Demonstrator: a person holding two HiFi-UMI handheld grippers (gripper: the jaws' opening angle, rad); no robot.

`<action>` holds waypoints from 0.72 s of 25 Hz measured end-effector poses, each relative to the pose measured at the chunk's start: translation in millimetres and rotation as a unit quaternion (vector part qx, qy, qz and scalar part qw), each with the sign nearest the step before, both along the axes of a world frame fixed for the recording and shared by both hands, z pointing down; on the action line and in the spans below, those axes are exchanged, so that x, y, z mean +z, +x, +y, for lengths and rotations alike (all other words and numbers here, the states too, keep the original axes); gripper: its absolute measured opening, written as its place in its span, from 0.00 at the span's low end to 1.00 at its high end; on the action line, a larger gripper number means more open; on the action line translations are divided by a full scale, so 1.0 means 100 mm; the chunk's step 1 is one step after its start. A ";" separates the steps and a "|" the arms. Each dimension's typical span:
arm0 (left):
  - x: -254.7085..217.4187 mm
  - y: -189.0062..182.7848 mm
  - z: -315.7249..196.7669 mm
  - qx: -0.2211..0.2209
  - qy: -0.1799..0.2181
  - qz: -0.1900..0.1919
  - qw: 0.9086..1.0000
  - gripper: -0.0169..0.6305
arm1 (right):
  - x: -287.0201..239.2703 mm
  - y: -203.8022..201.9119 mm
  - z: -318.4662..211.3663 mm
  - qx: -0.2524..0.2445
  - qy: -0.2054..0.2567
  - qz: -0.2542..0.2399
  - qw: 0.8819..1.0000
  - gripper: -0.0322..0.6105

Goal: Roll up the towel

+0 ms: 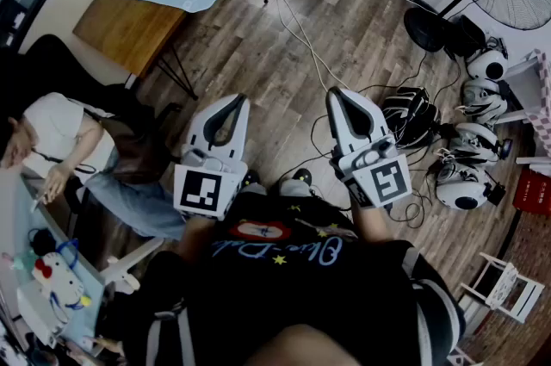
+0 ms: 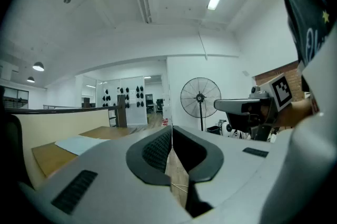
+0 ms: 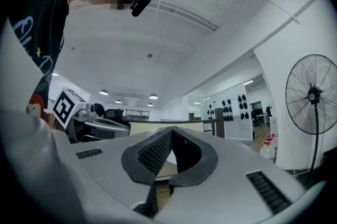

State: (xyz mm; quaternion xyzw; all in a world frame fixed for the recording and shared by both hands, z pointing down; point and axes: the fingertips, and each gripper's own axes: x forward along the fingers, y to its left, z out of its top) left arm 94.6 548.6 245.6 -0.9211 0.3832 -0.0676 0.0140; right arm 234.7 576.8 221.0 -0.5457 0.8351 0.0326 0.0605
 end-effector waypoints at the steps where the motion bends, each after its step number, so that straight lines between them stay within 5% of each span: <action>1: 0.01 0.02 0.01 -0.002 -0.001 -0.001 1.000 0.04 | 0.01 0.02 0.01 0.000 0.000 -0.001 1.000 0.05; 12: 0.04 0.23 -0.03 -0.029 -0.002 -0.008 1.000 0.04 | 0.10 0.30 -0.02 -0.021 -0.004 0.062 0.998 0.05; 15: 0.07 0.37 -0.05 -0.033 -0.002 -0.008 0.999 0.22 | 0.13 0.44 -0.02 -0.023 -0.006 0.063 0.998 0.05; 18: 0.12 0.47 -0.06 -0.043 0.002 -0.027 0.999 0.22 | 0.19 0.59 0.00 -0.031 -0.013 0.064 0.997 0.08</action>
